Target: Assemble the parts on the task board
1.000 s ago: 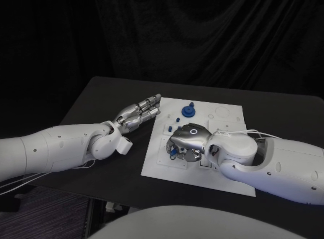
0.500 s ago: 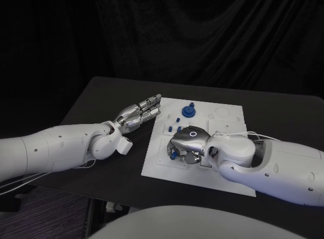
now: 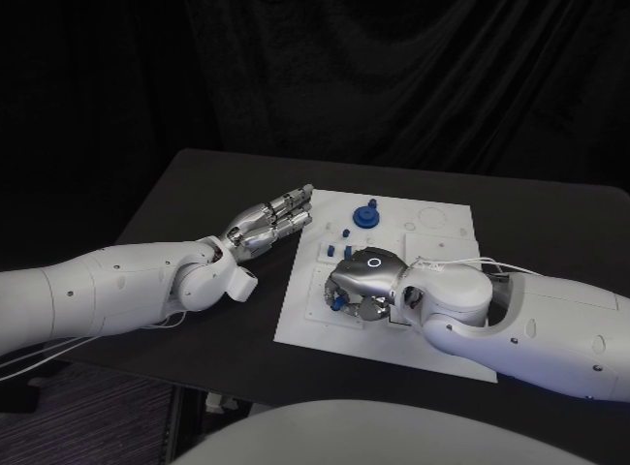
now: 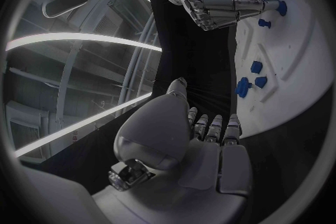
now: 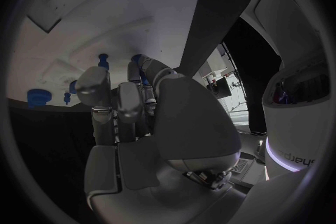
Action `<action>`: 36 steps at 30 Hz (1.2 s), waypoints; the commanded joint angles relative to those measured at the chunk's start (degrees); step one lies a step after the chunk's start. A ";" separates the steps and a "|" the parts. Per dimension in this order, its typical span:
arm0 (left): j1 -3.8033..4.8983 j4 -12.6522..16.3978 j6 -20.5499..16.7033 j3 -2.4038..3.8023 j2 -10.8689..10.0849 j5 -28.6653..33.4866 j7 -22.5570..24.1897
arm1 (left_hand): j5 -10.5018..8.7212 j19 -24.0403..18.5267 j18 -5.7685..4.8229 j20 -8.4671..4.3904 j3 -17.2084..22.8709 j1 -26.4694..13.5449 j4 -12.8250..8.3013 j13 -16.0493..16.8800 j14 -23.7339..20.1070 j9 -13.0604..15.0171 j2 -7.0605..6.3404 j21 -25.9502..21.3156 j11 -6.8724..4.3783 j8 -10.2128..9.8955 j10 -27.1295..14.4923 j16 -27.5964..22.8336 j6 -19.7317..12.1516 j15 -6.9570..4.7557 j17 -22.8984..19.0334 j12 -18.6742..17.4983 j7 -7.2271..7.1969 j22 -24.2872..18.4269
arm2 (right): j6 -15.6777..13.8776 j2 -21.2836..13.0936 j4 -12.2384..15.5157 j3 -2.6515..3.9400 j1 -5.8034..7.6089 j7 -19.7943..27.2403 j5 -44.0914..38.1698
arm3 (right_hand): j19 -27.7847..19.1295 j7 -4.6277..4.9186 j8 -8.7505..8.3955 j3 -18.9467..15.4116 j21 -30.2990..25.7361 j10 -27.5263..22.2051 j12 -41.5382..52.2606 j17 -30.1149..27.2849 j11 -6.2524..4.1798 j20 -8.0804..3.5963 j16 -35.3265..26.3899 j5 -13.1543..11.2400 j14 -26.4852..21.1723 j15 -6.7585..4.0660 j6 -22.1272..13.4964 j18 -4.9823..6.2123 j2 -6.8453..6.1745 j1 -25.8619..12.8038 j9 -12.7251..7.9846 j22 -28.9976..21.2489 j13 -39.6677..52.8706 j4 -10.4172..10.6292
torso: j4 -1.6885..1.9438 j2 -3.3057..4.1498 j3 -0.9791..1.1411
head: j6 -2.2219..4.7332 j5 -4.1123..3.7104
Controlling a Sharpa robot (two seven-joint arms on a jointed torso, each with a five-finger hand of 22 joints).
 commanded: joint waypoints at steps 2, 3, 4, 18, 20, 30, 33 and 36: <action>-0.11 0.02 0.77 0.05 0.14 0.35 1.08 | -0.27 0.17 0.83 0.11 0.19 -0.15 -0.20 -0.08 -0.03 -0.01 0.33 -0.20 0.32 0.16 0.11 -0.21 0.07 -0.07 -0.05 -0.20 0.36 -0.10 | 0.99 0.11 -0.25 -0.05 -0.33 -0.46 -0.50 | -0.87 0.62 -1.68 0.13 -0.92 -1.19 -0.84 -0.36 0.40 0.29 -0.56 -0.41 -0.64 0.33 -2.21 -0.58 0.16 -0.85 1.36 6.29 0.03 -0.03 | -0.08 -0.02 -0.02 | -0.01 0.12; -0.12 0.01 0.78 0.05 0.14 0.35 1.07 | -0.31 0.17 0.83 0.12 0.19 -0.15 -0.21 -0.08 -0.03 -0.01 0.34 -0.20 0.33 0.16 0.11 -0.21 0.05 -0.07 -0.05 -0.20 0.38 -0.10 | 1.22 0.13 -0.28 -0.05 -0.36 -0.57 -0.50 | -1.02 0.70 -1.96 0.18 -1.29 -1.63 -1.10 -0.53 0.50 0.36 -0.73 -0.43 -0.77 0.42 -2.57 -0.52 0.11 -0.95 1.28 6.21 -0.01 0.01 | -0.08 -0.03 -0.03 | -0.01 0.13; -0.13 0.00 0.79 0.05 0.14 0.35 1.06 | -0.31 0.17 0.83 0.12 0.19 -0.15 -0.21 -0.08 -0.03 -0.01 0.34 -0.20 0.33 0.16 0.11 -0.21 0.05 -0.07 -0.05 -0.20 0.38 -0.10 | 1.37 0.15 -0.30 -0.05 -0.37 -0.62 -0.50 | -1.23 0.86 -2.38 0.24 -1.76 -2.44 -1.61 -0.68 0.72 0.50 -0.91 -0.46 -0.96 0.60 -3.09 -0.47 0.01 -1.19 1.17 6.11 -0.13 0.16 | -0.06 -0.03 -0.03 | -0.01 0.11; -0.32 -0.18 0.87 0.05 0.27 0.35 0.96 | -0.37 0.17 0.83 0.14 0.21 -0.18 -0.23 -0.08 -0.03 -0.02 0.34 -0.20 0.37 0.14 0.11 -0.21 -0.03 -0.05 -0.05 -0.20 0.45 -0.10 | 0.35 -0.61 0.00 -0.05 -0.53 -0.75 -0.50 | -7.61 -2.75 -10.27 -4.00 -14.92 -26.65 -9.49 -5.43 6.45 4.41 -4.91 -6.08 -7.39 5.35 -31.26 0.94 -2.79 -3.67 -9.27 3.36 -3.27 2.91 | -0.04 -0.03 -0.02 | -0.01 -0.09; -0.35 -0.20 0.86 0.05 0.25 0.35 0.98 | -0.37 0.17 0.83 0.14 0.21 -0.18 -0.23 -0.08 -0.03 -0.02 0.34 -0.20 0.37 0.14 0.11 -0.21 -0.03 -0.05 -0.05 -0.20 0.45 -0.10 | -1.43 -1.33 0.55 -0.04 -0.53 -0.35 -0.49 | -8.19 -2.59 -10.02 -5.18 -15.72 -28.67 -9.11 -5.52 6.72 4.71 -4.79 -6.16 -8.03 5.44 -31.12 1.17 -3.03 -3.03 -9.57 3.24 -3.37 3.95 | -0.04 -0.04 -0.02 | -0.01 0.09; -0.57 0.01 0.58 0.05 -0.15 0.36 1.09 | -0.38 0.17 0.83 0.14 0.20 -0.20 -0.23 -0.08 -0.03 -0.02 0.34 -0.20 0.38 0.14 0.11 -0.21 -0.01 -0.04 -0.05 -0.20 0.47 -0.10 | -14.03 -7.79 5.50 0.55 0.96 3.08 3.83 | -7.89 -2.81 -9.72 -7.72 -14.46 -31.63 -4.07 -4.85 6.73 5.17 -2.98 -5.81 -8.23 5.38 -31.56 1.41 -3.86 1.30 -11.25 3.63 -3.06 9.12 | 0.07 -0.03 0.10 | -0.01 -0.63; -0.65 0.03 0.33 0.05 -0.20 0.36 1.28 | -0.19 0.17 0.85 0.06 0.18 -0.31 -0.19 -0.08 -0.03 -0.01 0.33 -0.20 0.41 0.16 0.11 -0.21 0.05 -0.20 -0.05 -0.20 0.50 -0.10 | -16.72 -10.37 7.29 0.64 2.62 3.92 6.18 | -7.24 -2.35 -8.76 -7.23 -12.86 -30.85 -1.68 -4.15 6.43 5.11 -2.00 -4.11 -7.65 5.32 -28.51 1.22 -2.63 2.59 -10.81 3.98 -2.82 9.86 | 0.06 -0.05 0.14 | -0.01 -0.88; -0.74 0.03 -0.33 0.05 -0.31 0.36 1.87 | 0.26 0.17 1.51 -0.91 0.01 -0.69 -0.11 -0.08 -0.03 0.02 0.12 -0.20 0.82 0.20 0.11 -0.21 0.27 -2.12 -0.05 -0.20 0.70 -0.10 | -17.04 -14.67 9.81 0.64 5.80 3.54 9.14 | -6.39 0.15 -5.44 -6.23 -10.83 -28.83 1.04 -3.44 6.02 4.94 -0.96 -1.00 -6.92 5.07 -18.22 1.04 -1.22 3.96 -8.65 4.36 -2.67 8.05 | -0.10 -0.13 0.12 | -0.01 -1.13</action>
